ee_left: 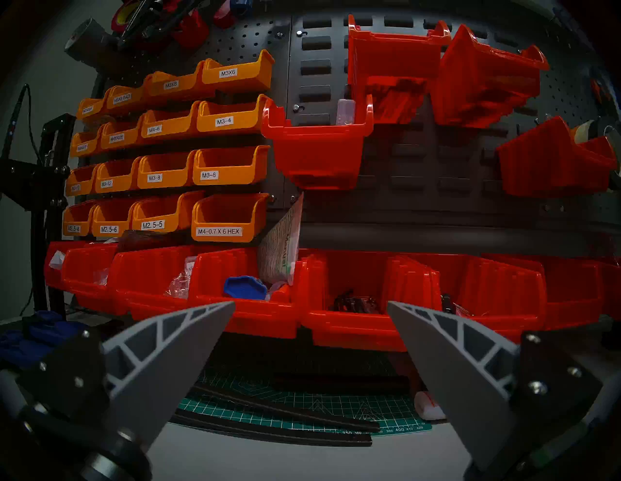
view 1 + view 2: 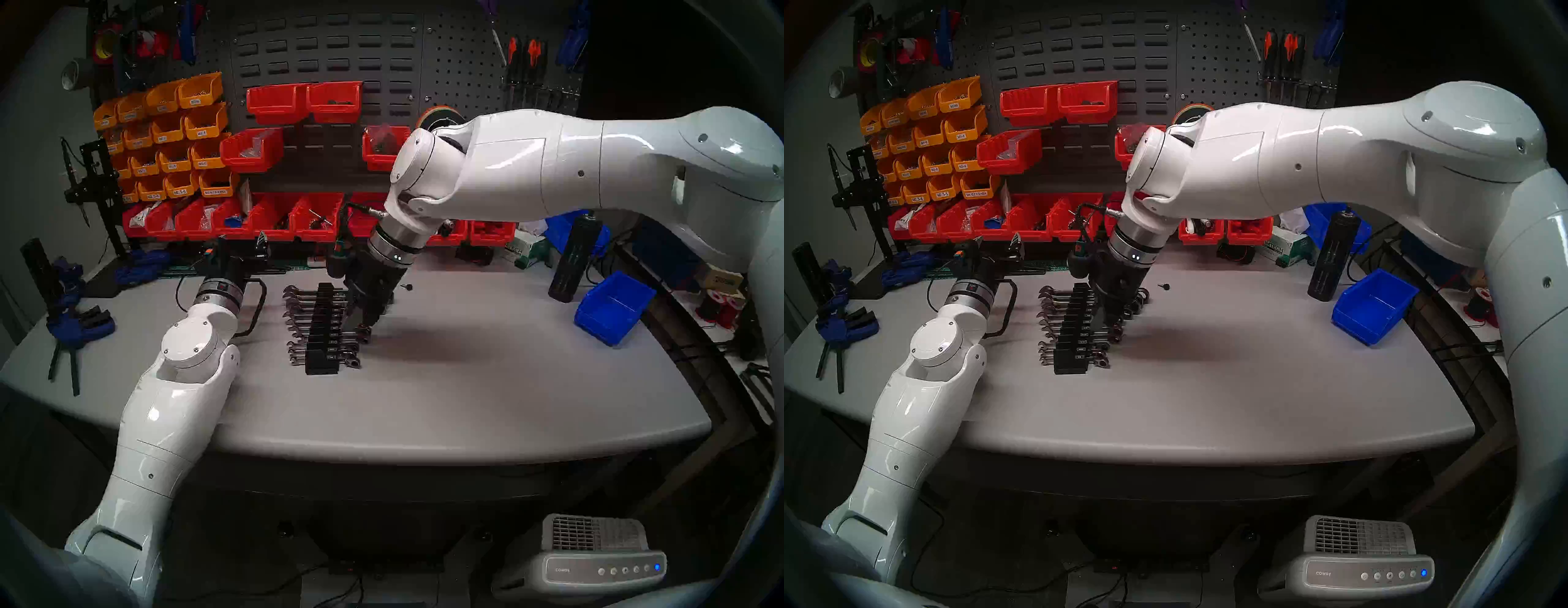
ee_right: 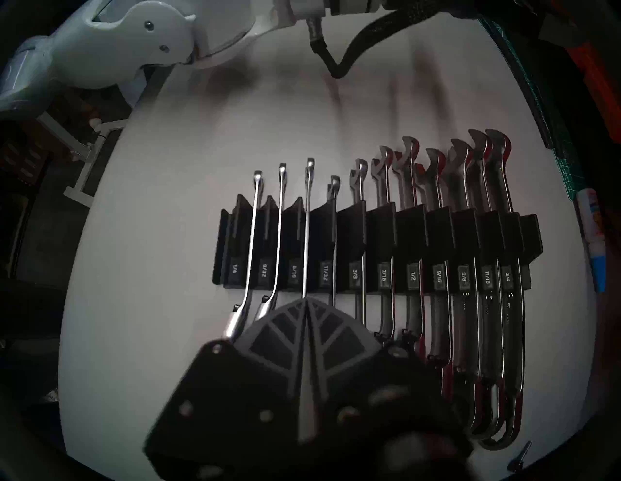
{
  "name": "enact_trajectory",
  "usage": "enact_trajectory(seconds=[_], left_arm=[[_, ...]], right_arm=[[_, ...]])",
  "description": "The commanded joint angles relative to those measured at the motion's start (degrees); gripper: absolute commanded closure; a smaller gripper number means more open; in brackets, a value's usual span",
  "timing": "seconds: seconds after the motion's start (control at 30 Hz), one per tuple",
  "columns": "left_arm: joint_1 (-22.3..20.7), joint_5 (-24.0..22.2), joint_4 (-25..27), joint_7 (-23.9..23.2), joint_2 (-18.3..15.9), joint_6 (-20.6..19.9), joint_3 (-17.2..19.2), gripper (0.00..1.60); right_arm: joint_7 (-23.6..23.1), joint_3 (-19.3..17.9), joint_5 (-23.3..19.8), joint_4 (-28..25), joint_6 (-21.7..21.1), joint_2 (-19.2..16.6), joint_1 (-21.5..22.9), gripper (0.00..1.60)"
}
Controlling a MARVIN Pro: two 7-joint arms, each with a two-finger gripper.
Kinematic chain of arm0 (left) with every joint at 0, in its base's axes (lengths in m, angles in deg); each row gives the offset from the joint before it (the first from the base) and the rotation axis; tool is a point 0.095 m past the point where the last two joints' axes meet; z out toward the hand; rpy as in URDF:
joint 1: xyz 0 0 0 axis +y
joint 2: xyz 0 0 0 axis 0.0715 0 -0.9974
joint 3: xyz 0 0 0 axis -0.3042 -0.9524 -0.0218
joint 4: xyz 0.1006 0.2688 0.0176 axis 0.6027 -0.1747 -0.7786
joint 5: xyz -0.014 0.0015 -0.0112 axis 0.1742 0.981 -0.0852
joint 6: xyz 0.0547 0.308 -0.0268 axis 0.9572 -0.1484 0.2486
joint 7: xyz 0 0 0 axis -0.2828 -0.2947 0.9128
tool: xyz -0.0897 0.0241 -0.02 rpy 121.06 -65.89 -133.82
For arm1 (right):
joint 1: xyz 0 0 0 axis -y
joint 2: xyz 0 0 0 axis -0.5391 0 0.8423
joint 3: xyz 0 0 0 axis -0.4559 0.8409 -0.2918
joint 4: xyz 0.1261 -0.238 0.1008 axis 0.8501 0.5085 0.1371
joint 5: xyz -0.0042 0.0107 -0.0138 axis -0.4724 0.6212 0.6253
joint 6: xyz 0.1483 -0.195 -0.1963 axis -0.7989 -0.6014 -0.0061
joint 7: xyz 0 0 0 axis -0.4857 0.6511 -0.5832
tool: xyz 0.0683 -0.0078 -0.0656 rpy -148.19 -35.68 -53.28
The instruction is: Put the wrenches on the table into the correct slot in the case
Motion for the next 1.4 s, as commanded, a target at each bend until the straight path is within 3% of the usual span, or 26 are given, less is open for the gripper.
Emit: enact_trajectory(seconds=[0.0,0.17,0.2,0.23,0.3,0.33,0.4,0.57,0.6,0.63,0.67,1.17,1.2,1.23,1.27,1.37], left_arm=[[-1.6,0.0,1.6,0.0,-0.1,0.6,0.5,0.0],[-1.6,0.0,1.6,0.0,-0.1,0.6,0.5,0.0],[-1.6,0.0,1.6,0.0,-0.1,0.6,0.5,0.0],[-1.6,0.0,1.6,0.0,-0.1,0.6,0.5,0.0],[-1.6,0.0,1.6,0.0,-0.1,0.6,0.5,0.0],[-1.6,0.0,1.6,0.0,-0.1,0.6,0.5,0.0],[-1.6,0.0,1.6,0.0,-0.1,0.6,0.5,0.0],[-1.6,0.0,1.5,0.0,-0.1,0.6,0.4,0.0],[-1.6,0.0,1.5,0.0,-0.1,0.6,0.4,0.0],[-1.6,0.0,1.5,0.0,-0.1,0.6,0.4,0.0],[-1.6,0.0,1.5,0.0,-0.1,0.6,0.4,0.0],[-1.6,0.0,1.5,-0.1,-0.1,0.6,0.4,0.0],[-1.6,0.0,1.5,-0.1,-0.1,0.6,0.4,0.0],[-1.6,0.0,1.5,-0.1,-0.1,0.6,0.4,0.0],[-1.6,0.0,1.5,-0.1,-0.1,0.6,0.4,0.0],[-1.6,0.0,1.5,0.0,-0.1,0.6,0.4,0.0]], right_arm=[[3.9,-2.2,-1.2,-4.3,-1.3,-6.3,5.0,1.27],[7.3,-3.2,-2.5,-8.2,-1.8,-9.8,6.4,1.34],[7.5,-2.3,-2.9,-7.9,-2.0,-8.9,6.9,1.31],[8.6,-3.3,-3.0,-10.1,-2.2,-11.3,6.9,1.26],[9.7,-2.4,-3.8,-10.5,-2.4,-11.0,7.8,1.27],[11.4,-3.7,-4.0,-12.4,-2.4,-13.3,7.3,1.27],[13.0,-2.7,-5.3,-12.1,-2.4,-12.4,8.0,1.24],[18.6,-4.2,-7.3,-16.4,-1.7,-17.0,7.4,1.17],[18.9,-3.5,-8.0,-16.0,-1.5,-16.1,7.9,1.15],[20.9,-4.4,-8.1,-18.0,-1.4,-18.4,7.5,1.12],[20.2,-3.4,-8.6,-16.7,-1.3,-16.8,7.8,1.13],[36.0,-1.6,-14.3,-27.8,3.8,-26.2,7.6,1.0],[37.7,-1.6,-14.6,-29.1,4.3,-27.5,7.5,0.9],[40.1,-2.1,-14.7,-30.8,5.1,-29.8,6.9,0.91],[38.9,-0.8,-15.1,-29.7,5.6,-27.8,7.6,0.92],[41.9,-0.5,-15.7,-31.6,7.5,-29.5,7.4,0.93]])
